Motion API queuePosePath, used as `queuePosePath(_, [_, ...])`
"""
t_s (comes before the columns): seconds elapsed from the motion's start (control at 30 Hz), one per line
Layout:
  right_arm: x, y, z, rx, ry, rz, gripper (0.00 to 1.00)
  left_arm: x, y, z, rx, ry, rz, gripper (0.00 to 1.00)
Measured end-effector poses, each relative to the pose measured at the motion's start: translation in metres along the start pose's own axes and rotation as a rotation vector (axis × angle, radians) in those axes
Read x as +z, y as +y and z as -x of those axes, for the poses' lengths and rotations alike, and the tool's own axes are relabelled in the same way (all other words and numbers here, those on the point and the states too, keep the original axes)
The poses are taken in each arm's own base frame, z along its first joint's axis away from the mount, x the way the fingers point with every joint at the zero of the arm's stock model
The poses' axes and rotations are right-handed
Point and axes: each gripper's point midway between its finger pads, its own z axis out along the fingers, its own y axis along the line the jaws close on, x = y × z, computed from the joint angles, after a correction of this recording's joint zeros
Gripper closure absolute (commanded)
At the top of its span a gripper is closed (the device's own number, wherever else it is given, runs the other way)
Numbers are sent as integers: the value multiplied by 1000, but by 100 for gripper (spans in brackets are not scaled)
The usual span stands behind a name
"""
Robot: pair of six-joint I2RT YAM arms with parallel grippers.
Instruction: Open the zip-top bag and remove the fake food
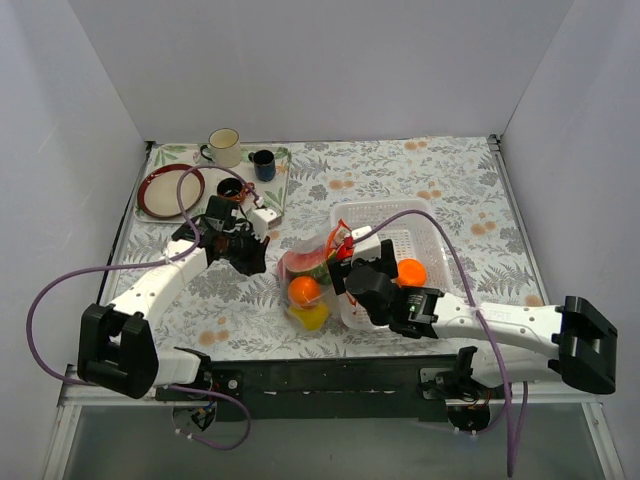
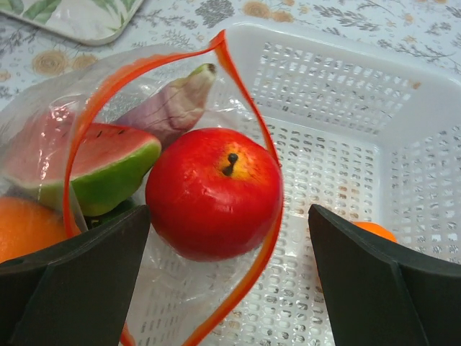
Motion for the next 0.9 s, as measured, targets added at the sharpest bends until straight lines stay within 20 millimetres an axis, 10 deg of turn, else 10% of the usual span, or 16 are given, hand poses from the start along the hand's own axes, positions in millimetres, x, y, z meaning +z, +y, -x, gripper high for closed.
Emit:
queuePosePath(0.23, [16,15,-12,-96,50,9,2,19,-34,3,26,35,-78,100])
queuePosePath(0.43, [12,2,-19,-77,60,-6,42,35,-44,1,-1,66,-112,100])
queuePosePath(0.63, [-11,-29,6,37,-23,-28,46,47,-49,1,-11,78,-128,100])
queuePosePath(0.7, [-20,-42,21,92,-72,-51,39,48,-49,3,-11,70,-128,100])
queuePosePath(0.8, [-30,-64,30,153,-118,-106,1,49,-49,5,-12,58,-126,100])
queuePosePath(0.9, [-31,-82,22,152,-102,-174,2,50,-48,8,-11,49,-124,100])
